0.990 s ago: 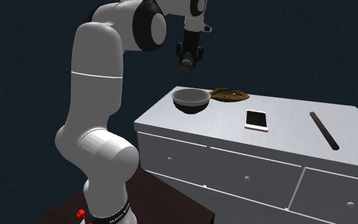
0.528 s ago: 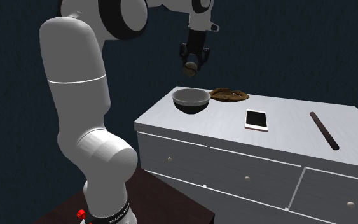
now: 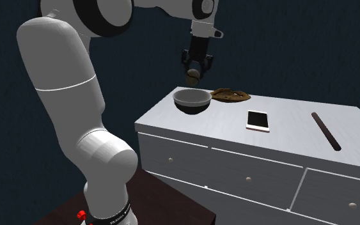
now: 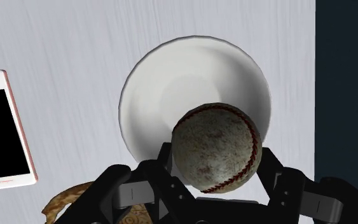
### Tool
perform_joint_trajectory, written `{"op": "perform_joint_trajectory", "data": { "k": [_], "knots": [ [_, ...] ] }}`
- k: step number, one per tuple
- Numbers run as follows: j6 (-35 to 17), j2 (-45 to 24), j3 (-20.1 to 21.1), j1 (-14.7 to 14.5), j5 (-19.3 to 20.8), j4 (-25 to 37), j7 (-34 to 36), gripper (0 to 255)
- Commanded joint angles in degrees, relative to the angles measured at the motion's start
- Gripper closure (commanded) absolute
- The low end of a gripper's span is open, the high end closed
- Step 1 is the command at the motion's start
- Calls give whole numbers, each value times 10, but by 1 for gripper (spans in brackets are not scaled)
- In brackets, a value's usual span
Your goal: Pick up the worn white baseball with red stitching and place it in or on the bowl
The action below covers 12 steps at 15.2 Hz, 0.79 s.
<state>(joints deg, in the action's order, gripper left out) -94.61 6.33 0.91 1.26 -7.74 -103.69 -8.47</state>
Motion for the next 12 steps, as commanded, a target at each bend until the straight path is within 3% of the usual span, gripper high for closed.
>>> {"op": "perform_joint_trajectory", "data": {
  "k": [1,9,12],
  "knots": [
    [-16,2,0,0,0,-18,-3,255],
    [-80,2,1,0,-2,-82,-10,255],
    [-80,2,1,0,-2,-82,-10,255]
  ]
}}
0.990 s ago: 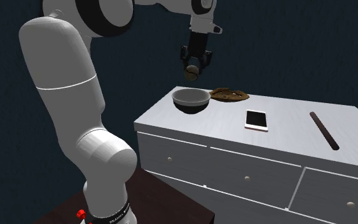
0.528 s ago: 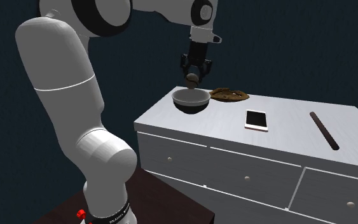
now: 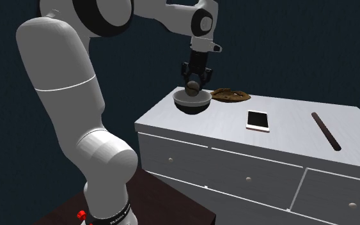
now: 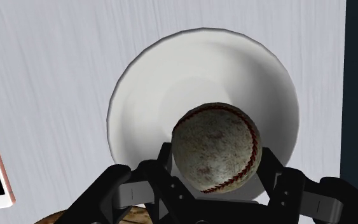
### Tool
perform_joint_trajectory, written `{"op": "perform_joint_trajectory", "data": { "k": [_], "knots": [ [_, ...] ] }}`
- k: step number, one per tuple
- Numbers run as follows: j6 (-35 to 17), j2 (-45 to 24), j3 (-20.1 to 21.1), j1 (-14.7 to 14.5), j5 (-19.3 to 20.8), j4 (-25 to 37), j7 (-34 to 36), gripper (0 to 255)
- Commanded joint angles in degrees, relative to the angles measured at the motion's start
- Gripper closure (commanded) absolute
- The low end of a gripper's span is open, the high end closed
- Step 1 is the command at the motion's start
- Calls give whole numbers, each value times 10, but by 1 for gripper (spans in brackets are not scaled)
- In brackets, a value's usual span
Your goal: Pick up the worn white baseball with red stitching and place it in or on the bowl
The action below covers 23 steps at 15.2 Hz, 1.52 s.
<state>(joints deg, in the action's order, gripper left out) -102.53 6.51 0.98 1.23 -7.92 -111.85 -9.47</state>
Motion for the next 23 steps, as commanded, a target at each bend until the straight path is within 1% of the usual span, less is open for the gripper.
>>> {"op": "perform_joint_trajectory", "data": {
  "k": [1,5,6,11,15,23],
  "knots": [
    [-1,0,0,0,0,-1,0,255],
    [-1,0,0,0,0,-1,0,255],
    [-1,0,0,0,0,-1,0,0],
    [-1,0,0,0,0,-1,0,0],
    [72,-5,-5,4,3,77,1,0],
    [72,-5,-5,4,3,77,1,0]
  ]
}}
